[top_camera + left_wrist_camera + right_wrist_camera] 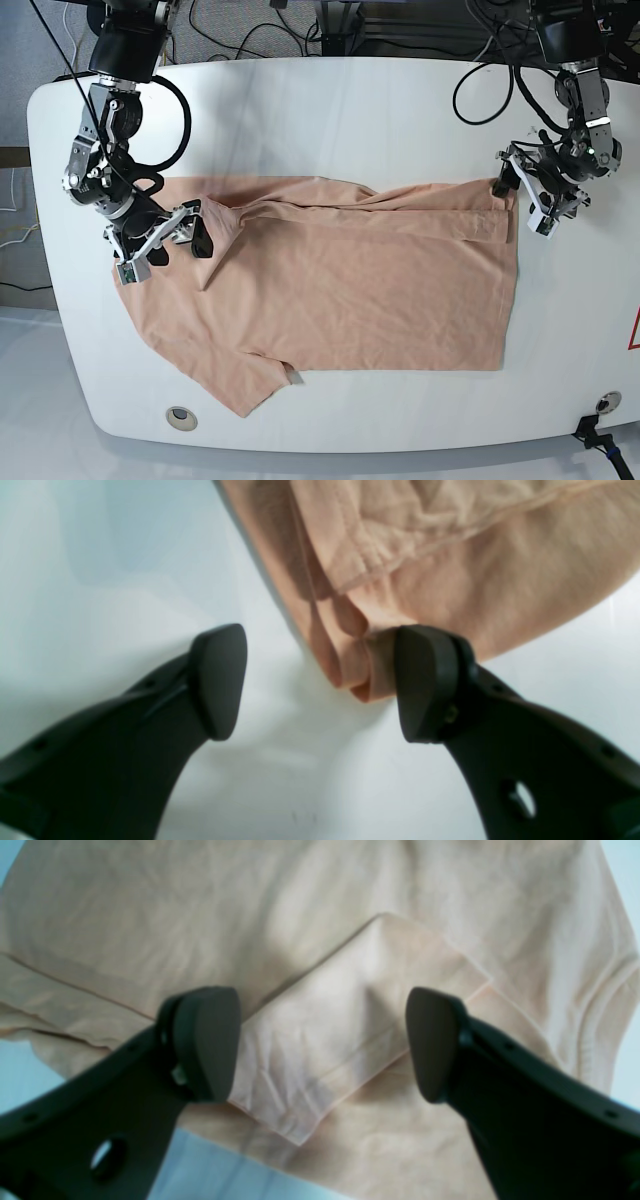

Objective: Fold the T-shirt properly
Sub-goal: 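Grasp the folded edge with both grippers at its two corners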

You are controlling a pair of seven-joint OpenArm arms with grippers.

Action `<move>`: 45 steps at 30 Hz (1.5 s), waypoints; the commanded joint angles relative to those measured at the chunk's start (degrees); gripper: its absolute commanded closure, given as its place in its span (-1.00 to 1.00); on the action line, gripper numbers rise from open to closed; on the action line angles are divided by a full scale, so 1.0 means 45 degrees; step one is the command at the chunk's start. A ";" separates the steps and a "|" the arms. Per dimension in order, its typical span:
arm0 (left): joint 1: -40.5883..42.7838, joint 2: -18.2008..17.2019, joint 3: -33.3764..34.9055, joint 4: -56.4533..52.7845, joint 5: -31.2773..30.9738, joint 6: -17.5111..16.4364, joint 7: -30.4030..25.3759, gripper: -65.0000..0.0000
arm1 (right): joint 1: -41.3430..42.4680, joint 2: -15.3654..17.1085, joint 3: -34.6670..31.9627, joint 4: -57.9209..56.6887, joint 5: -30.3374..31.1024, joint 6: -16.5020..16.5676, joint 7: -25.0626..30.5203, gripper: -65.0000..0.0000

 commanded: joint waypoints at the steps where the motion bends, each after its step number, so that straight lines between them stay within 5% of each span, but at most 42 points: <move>1: -0.0077 -0.0156 -0.0034 0.0120 0.0142 -0.0013 0.0085 -0.25 | 0.0229 0.0146 0.0055 0.0195 0.0184 0.0085 0.0315 -0.54; 14: -0.0077 -0.0234 -0.0073 -0.0309 0.0142 -0.0013 0.0085 -0.18 | -0.0787 0.0224 0.0016 0.0175 -0.0012 0.0046 0.0510 -0.54; 28: -0.0077 -0.0449 -0.0073 -0.0290 0.0142 -0.0013 0.0085 -0.18 | -0.0768 0.0263 0.0133 -0.0098 -0.5267 0.0027 0.1878 -0.54; 32: -0.0077 -0.0586 -0.0092 -0.0309 0.0142 -0.0013 0.0085 -0.18 | -0.0748 0.0205 0.1950 -0.0587 -0.5482 0.0085 0.2034 -0.54; 38: 0.0021 -0.0859 -0.0112 -0.0368 0.0142 -0.0013 -0.0598 -0.18 | -0.0572 0.0400 0.3161 -0.0977 -0.5482 0.0105 0.2034 -0.54; 45: -0.0018 -0.1113 -0.0112 -0.1130 0.0142 -0.0013 -0.0696 -0.18 | -0.0572 -0.0186 0.4216 -0.0997 -0.5384 0.0124 0.1956 -0.54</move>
